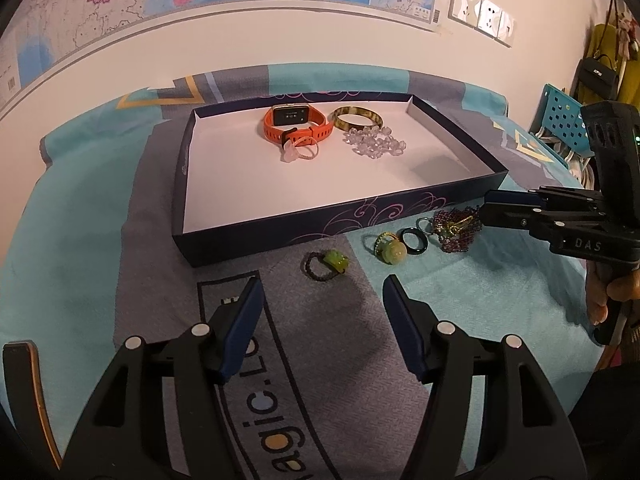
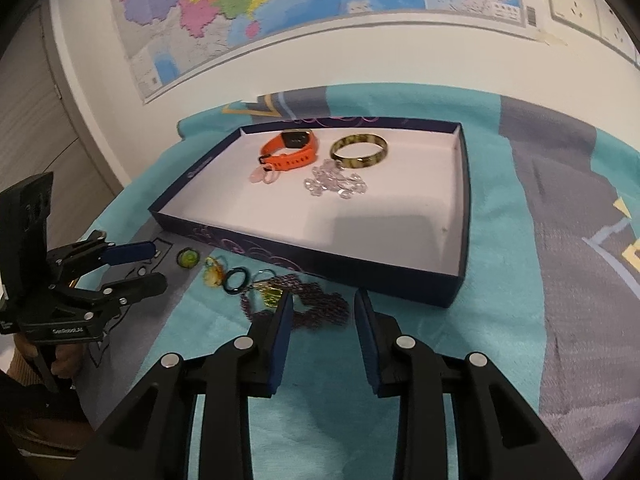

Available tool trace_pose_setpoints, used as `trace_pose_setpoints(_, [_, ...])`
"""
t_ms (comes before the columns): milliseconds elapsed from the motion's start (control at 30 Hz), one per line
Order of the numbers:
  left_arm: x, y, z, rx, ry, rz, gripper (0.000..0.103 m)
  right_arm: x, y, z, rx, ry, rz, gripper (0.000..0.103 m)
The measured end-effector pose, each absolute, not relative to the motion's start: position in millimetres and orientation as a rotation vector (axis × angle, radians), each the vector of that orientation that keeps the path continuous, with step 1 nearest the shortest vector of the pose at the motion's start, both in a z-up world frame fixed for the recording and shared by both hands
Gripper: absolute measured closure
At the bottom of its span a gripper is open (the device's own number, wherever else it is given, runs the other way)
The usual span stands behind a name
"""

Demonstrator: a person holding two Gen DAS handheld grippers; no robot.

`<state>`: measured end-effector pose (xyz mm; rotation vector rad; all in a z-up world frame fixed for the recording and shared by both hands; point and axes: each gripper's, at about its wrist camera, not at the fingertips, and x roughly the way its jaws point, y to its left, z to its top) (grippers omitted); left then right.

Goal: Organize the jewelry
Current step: 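Move both tools back over the remaining jewelry beside the box, then grasp the dark red beaded necklace with the right tool and lift it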

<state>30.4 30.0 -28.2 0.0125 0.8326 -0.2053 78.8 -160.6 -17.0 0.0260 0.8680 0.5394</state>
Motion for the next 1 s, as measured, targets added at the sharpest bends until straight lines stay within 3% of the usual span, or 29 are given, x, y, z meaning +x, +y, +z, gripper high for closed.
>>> trace_pose_setpoints(333, [32.8, 33.1, -29.5, -0.002, 0.845, -0.208, 0.042, 84.8, -166.4, -23.4, 0.065, 0.899, 0.53, 0.073])
trace_pose_setpoints(400, [33.3, 32.8, -29.5, -0.001, 0.846, -0.212, 0.042, 85.5, -166.2, -24.4, 0.066, 0.903, 0.537, 0.079])
trace_pose_setpoints(433, [33.6, 32.6, -29.7, 0.0, 0.847, -0.212, 0.042, 85.8, -165.5, -25.0, 0.063, 0.906, 0.541, 0.09])
trace_pose_setpoints(533, [34.3, 32.2, -30.5, 0.001, 0.85, -0.215, 0.041, 84.2, -163.8, -24.0, 0.056, 0.899, 0.547, 0.097])
trace_pose_setpoints(1000, [24.0, 15.6, -20.5, 0.015, 0.815, -0.304, 0.041, 65.2, -157.0, 16.7, 0.09, 0.778, 0.674, 0.103])
